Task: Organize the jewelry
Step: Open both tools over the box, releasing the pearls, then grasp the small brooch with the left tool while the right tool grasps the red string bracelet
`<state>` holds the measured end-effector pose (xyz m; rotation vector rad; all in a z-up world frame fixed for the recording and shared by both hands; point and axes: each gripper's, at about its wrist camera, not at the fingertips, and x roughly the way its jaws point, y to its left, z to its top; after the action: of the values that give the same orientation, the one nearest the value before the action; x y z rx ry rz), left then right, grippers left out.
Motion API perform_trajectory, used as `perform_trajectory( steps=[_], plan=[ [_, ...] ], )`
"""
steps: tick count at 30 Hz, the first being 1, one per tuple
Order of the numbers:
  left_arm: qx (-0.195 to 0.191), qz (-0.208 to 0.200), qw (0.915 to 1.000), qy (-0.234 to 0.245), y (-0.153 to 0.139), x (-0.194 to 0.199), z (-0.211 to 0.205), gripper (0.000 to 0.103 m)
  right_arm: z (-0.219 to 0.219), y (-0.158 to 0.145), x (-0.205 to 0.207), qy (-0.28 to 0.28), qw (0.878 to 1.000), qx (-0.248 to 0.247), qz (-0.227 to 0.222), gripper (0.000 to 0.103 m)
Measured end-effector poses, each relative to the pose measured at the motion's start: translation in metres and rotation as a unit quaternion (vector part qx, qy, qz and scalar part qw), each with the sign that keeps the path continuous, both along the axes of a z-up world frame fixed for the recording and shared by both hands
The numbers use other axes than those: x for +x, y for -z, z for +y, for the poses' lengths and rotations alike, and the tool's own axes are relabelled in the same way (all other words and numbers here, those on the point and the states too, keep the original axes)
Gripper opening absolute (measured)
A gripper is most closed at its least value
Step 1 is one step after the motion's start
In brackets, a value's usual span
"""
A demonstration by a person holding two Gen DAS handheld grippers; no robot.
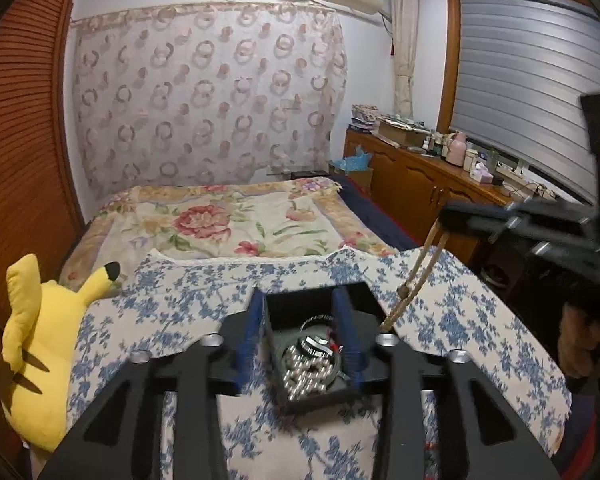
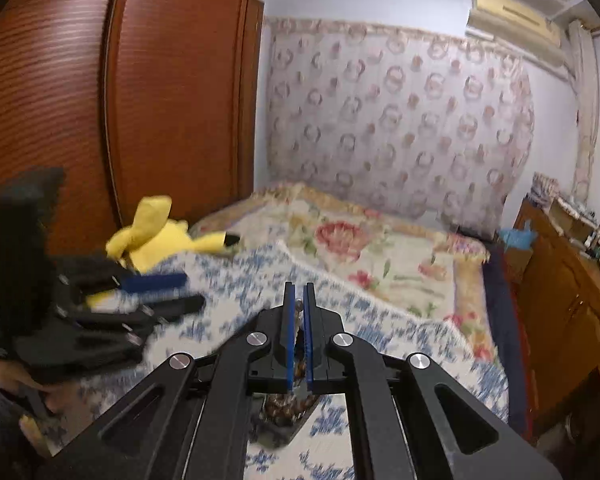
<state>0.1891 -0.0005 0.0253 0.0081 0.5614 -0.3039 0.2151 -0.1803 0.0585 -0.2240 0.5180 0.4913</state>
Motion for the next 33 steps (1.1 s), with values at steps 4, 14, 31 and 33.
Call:
perform_trajectory(
  steps=[4,14,31,33],
  plan=[
    [-0.001,0.001,1.0,-0.005,0.014,-0.016,0.011,0.065,0.007,0.037,0.004,-0.002,0.999,-0.02,0.036,0.005],
    [-0.011,0.014,0.9996,-0.023,0.047,-0.052,0.033,0.085,0.005,0.067,-0.001,-0.006,0.998,-0.01,0.069,0.026],
    [0.029,0.081,0.9962,0.008,0.1,-0.103,0.024,0.086,-0.021,0.13,-0.08,-0.02,0.992,0.0,0.123,0.032],
    [0.039,0.091,0.9949,0.017,0.106,-0.107,0.018,0.086,-0.024,0.139,-0.086,-0.021,0.991,0.004,0.135,0.037]
  ],
)
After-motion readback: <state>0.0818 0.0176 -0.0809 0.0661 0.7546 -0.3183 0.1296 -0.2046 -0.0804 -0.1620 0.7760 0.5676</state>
